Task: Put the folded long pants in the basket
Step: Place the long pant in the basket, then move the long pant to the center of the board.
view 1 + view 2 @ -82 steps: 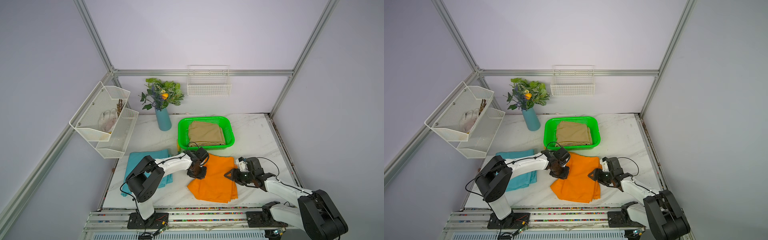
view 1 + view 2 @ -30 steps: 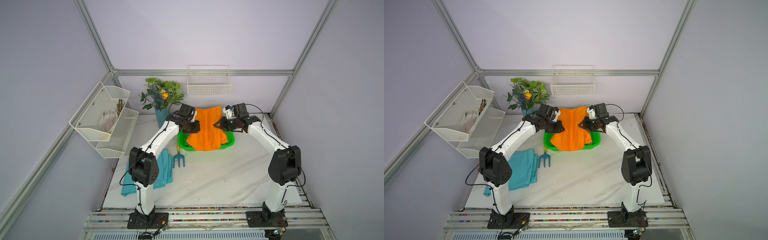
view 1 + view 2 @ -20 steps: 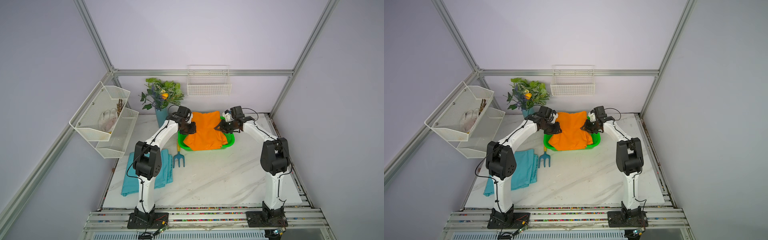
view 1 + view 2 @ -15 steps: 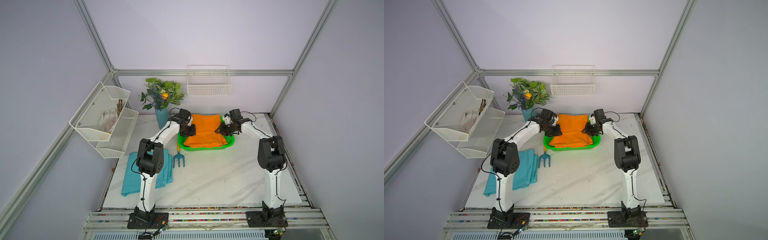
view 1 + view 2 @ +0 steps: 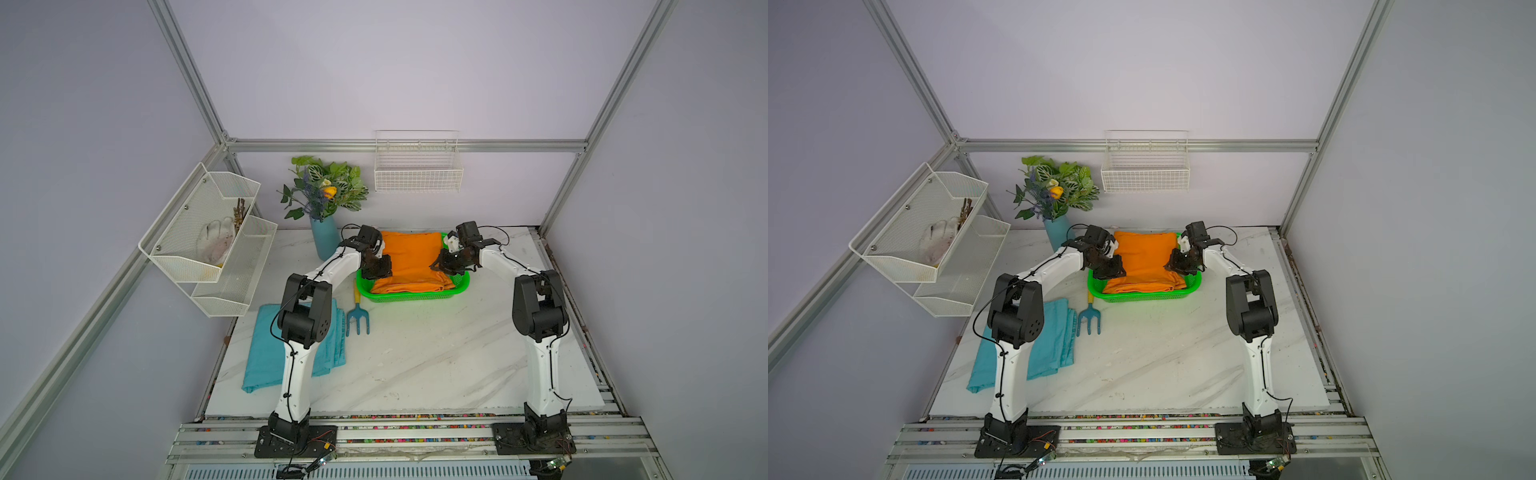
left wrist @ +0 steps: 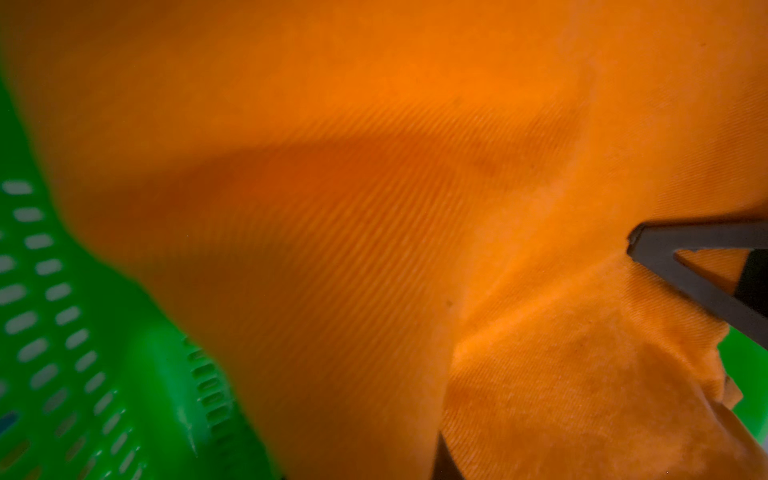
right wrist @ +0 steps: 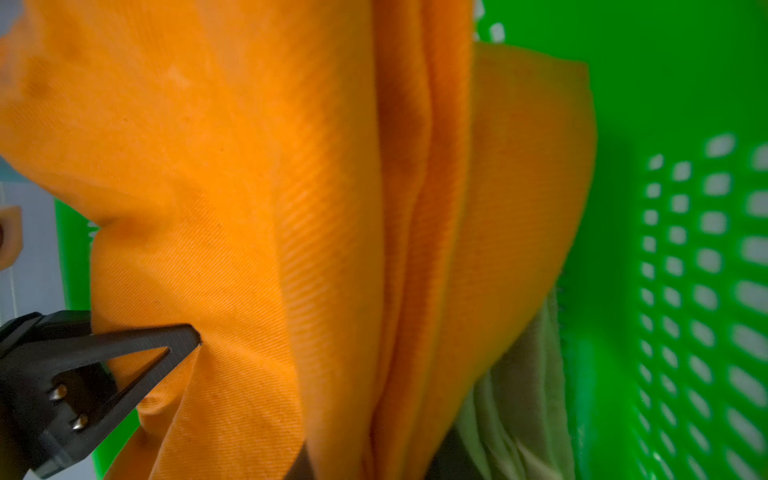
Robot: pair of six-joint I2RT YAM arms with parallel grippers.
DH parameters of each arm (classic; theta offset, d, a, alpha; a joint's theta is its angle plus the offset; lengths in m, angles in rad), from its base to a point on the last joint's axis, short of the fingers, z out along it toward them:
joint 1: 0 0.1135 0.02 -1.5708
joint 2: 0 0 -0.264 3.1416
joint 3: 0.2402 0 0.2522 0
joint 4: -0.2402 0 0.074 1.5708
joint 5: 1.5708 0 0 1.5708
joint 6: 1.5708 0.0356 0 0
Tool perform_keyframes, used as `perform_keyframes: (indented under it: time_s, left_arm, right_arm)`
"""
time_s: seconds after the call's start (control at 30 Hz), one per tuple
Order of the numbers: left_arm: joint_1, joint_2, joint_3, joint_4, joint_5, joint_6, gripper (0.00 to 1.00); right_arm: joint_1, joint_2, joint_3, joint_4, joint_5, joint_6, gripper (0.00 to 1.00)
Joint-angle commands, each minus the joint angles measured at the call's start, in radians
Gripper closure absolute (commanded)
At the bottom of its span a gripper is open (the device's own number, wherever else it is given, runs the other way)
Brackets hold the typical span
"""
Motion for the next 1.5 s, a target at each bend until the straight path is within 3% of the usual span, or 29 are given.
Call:
perform_keyframes:
  time_s: [0.0,0.07,0.1,0.13,0.17,0.3,0.33,0.57,0.63,0.73,0.87,0.9,1.0,1.17,1.33,1.47]
  left_arm:
    - [0.016,0.002,0.018,-0.019,-0.03,-0.022,0.71]
    - [0.015,-0.024,0.04,-0.016,-0.029,-0.029,0.35]
    - [0.015,-0.038,0.048,-0.013,-0.027,-0.033,0.07]
    - [0.016,-0.053,0.059,-0.007,-0.018,-0.035,0.0]
    - [0.015,-0.066,0.07,-0.006,-0.01,-0.037,0.0]
    - [0.015,-0.13,0.109,0.002,-0.008,-0.045,0.0]
    - [0.015,-0.155,0.111,0.008,-0.015,-0.044,0.0]
    - [0.015,-0.368,0.033,0.056,-0.09,0.023,0.0]
    - [0.015,-0.445,-0.041,0.082,-0.119,0.047,0.0]
    - [0.037,-0.579,-0.25,0.188,-0.208,-0.064,0.0]
    - [0.177,-0.734,-0.524,0.319,0.035,-0.129,0.0]
    - [0.197,-0.777,-0.573,0.327,0.042,-0.135,0.0]
    - [0.205,-0.936,-0.696,0.279,-0.061,-0.076,0.0]
    - [0.207,-1.163,-0.874,0.155,-0.252,-0.01,0.0]
    - [0.216,-1.332,-1.009,0.054,-0.454,-0.025,0.0]
    - [0.238,-1.393,-1.072,-0.011,-0.543,-0.083,0.0]
  right_arm:
    - [-0.052,-0.048,-0.022,-0.023,0.114,-0.027,0.74]
    - [-0.051,-0.088,-0.008,-0.013,0.112,-0.029,0.64]
    - [-0.05,-0.105,-0.002,-0.007,0.112,-0.029,0.62]
    - [-0.052,-0.125,0.006,-0.002,0.117,-0.023,0.61]
    - [-0.051,-0.144,0.008,0.01,0.117,-0.018,0.58]
    - [-0.051,-0.197,0.037,0.055,0.069,0.014,0.29]
    - [-0.051,-0.204,0.055,0.057,0.053,0.023,0.28]
    - [0.026,-0.315,0.106,0.003,0.095,0.01,0.28]
    - [0.08,-0.356,0.089,-0.014,0.118,-0.005,0.28]
    - [0.204,-0.432,-0.015,0.012,0.158,-0.012,0.28]
    - [0.398,-0.516,-0.209,0.146,0.199,0.039,0.28]
    - [0.445,-0.522,-0.246,0.181,0.2,0.062,0.29]
    - [0.578,-0.509,-0.329,0.282,0.223,0.12,0.29]
    - [0.742,-0.358,-0.296,0.321,0.202,0.168,0.27]
    - [0.788,-0.171,-0.147,0.261,0.155,0.167,0.27]
    - [0.795,-0.069,-0.052,0.221,0.154,0.187,0.27]
